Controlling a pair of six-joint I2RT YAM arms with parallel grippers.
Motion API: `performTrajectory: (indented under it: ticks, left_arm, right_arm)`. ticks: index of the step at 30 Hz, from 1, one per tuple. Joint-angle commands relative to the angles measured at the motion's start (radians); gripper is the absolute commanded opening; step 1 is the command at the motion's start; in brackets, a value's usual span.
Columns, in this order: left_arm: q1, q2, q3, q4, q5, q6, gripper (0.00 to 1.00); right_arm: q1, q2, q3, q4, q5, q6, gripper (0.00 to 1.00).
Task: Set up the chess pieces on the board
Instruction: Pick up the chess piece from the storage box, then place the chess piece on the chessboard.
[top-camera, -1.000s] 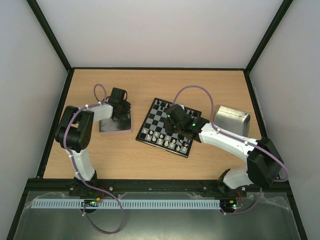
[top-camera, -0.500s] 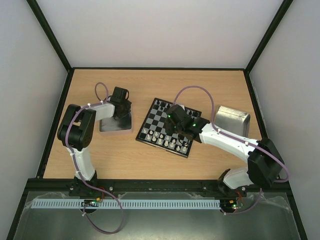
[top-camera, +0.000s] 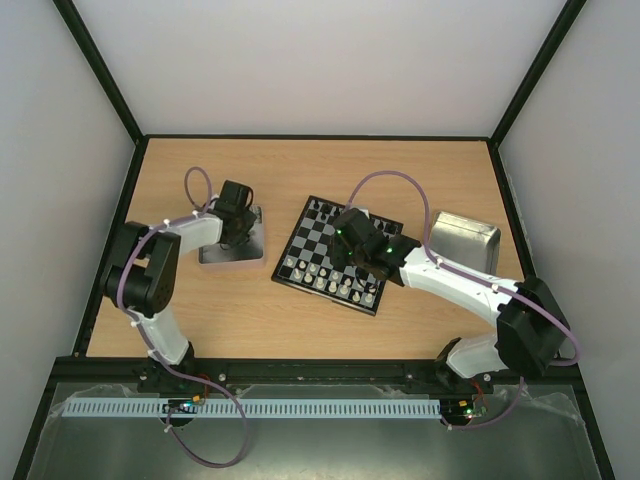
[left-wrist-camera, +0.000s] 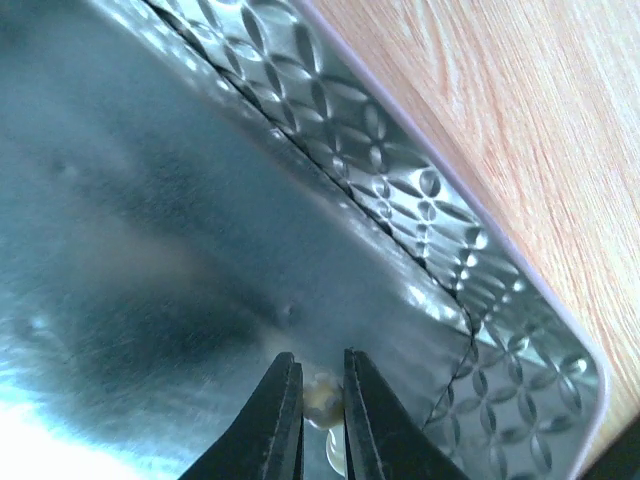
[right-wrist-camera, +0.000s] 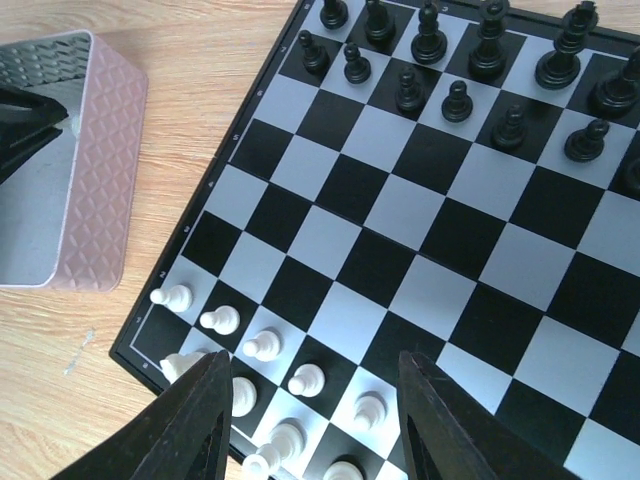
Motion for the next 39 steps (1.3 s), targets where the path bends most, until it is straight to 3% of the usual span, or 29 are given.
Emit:
performTrajectory:
  ticks: [1,9,16,25,39]
  left_arm:
    - [-0.007,-0.090,-0.043,-0.029,-0.013,0.101,0.02]
    - [0.002,-0.206,-0.100,-0.015,0.137,0.205,0.02]
    - [-0.015,-0.284,-0.107,-0.018,0.447,0.308,0.03]
    - [-0.086,-0.337,-0.129,0.003,0.628,0.266,0.03]
    - [-0.106,-0.354,-0.160,0.011,0.721,0.238,0.04]
  right_arm:
    - [-0.004,-0.012,-0.017,0.065,-0.028,-0.016,0.44]
    - [-0.004,0.013,-0.061,0.284,-0.238,-0.066,0.45]
    - [-0.004,0.061,-0.093,0.510,-0.398,-0.062,0.61]
    - [-0.003,0.147,-0.083,0.608,-0.407,-0.004,0.64]
    - [-0.004,0.239,-0.020,0.615,-0.372,0.041,0.43]
